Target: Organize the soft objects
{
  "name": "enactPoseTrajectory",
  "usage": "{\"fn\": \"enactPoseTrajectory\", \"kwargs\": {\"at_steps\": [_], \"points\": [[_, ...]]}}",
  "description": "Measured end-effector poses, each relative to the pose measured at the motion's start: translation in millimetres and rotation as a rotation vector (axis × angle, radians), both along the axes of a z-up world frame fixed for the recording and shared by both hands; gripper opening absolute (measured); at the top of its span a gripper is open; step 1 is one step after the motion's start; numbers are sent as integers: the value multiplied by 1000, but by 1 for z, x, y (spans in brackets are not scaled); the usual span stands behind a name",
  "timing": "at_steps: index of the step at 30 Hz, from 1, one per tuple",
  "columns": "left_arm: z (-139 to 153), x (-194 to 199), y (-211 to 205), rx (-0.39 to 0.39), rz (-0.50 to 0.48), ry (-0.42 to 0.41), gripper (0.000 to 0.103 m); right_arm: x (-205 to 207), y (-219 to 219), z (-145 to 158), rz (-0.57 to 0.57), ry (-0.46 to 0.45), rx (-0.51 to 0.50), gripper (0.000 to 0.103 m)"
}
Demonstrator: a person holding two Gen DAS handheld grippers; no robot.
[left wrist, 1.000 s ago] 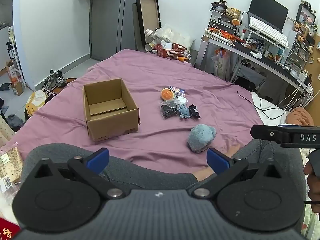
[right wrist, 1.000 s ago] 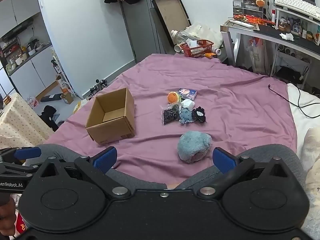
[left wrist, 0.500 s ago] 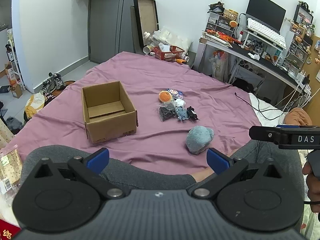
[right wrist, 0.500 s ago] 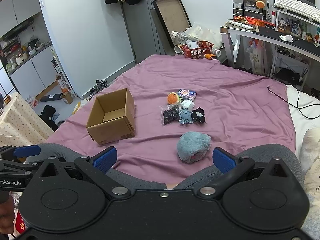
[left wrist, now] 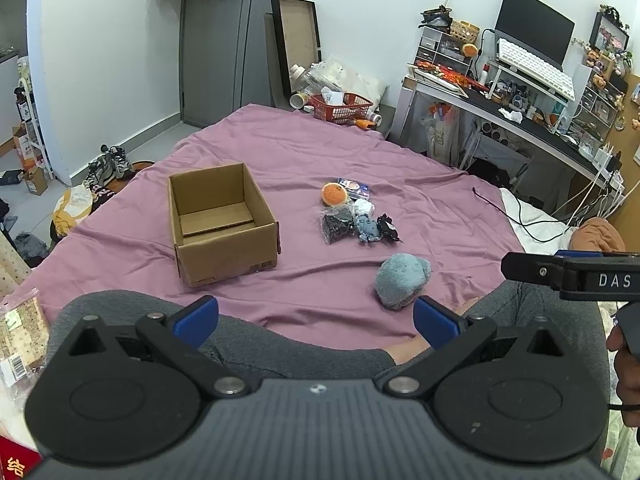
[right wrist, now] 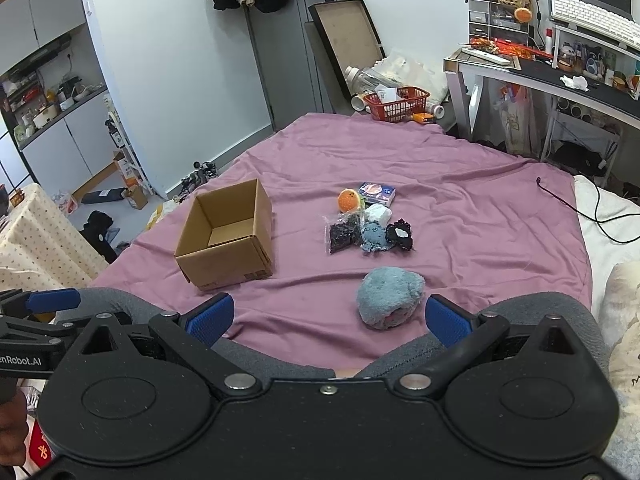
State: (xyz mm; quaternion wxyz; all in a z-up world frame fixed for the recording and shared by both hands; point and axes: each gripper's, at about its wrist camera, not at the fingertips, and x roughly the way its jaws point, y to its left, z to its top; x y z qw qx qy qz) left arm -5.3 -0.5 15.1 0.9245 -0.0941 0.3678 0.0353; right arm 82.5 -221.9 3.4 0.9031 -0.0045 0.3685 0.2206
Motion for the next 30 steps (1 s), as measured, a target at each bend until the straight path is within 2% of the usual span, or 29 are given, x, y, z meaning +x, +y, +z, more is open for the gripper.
{"fn": "enactPoseTrajectory", "kwargs": {"at_steps": [11, 30], "points": [[1, -3, 6, 1, 12, -10, 103, -3, 0, 0, -8, -24, -21, 103], [-5, -3, -2, 13, 1, 2, 103, 0, -2, -1, -3, -16, -18, 103]]}}
